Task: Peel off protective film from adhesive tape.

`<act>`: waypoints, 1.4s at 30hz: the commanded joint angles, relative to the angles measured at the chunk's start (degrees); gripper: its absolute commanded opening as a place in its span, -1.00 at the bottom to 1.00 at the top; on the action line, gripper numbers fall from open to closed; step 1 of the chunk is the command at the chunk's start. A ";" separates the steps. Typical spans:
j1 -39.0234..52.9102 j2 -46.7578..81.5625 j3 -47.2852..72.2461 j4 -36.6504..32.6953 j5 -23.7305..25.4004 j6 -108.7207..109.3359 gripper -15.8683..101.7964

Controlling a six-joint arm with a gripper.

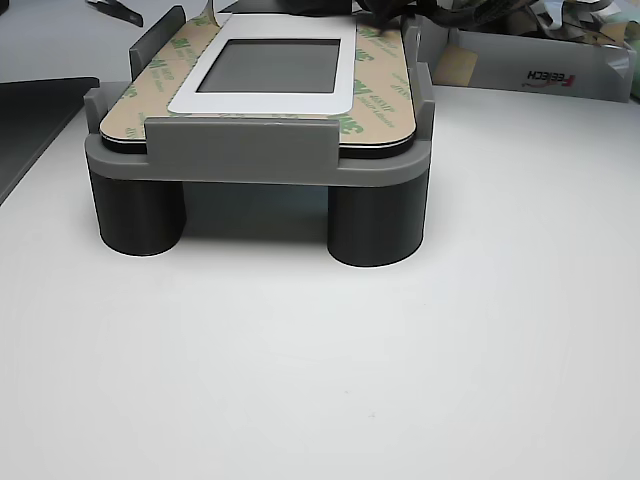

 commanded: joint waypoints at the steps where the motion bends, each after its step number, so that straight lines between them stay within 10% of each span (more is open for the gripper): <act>1: -2.90 5.98 -1.14 3.34 -1.67 3.78 0.94; 7: -8.17 23.55 6.42 4.39 -8.53 28.56 0.84; 9: -11.69 31.55 9.84 2.90 -13.27 43.59 0.18; 12: -18.46 44.74 16.70 -0.88 -13.36 64.95 0.97; 30: -63.19 49.92 27.77 -0.18 -34.45 88.68 0.97; 42: -62.67 49.48 30.41 1.93 -35.95 84.90 0.97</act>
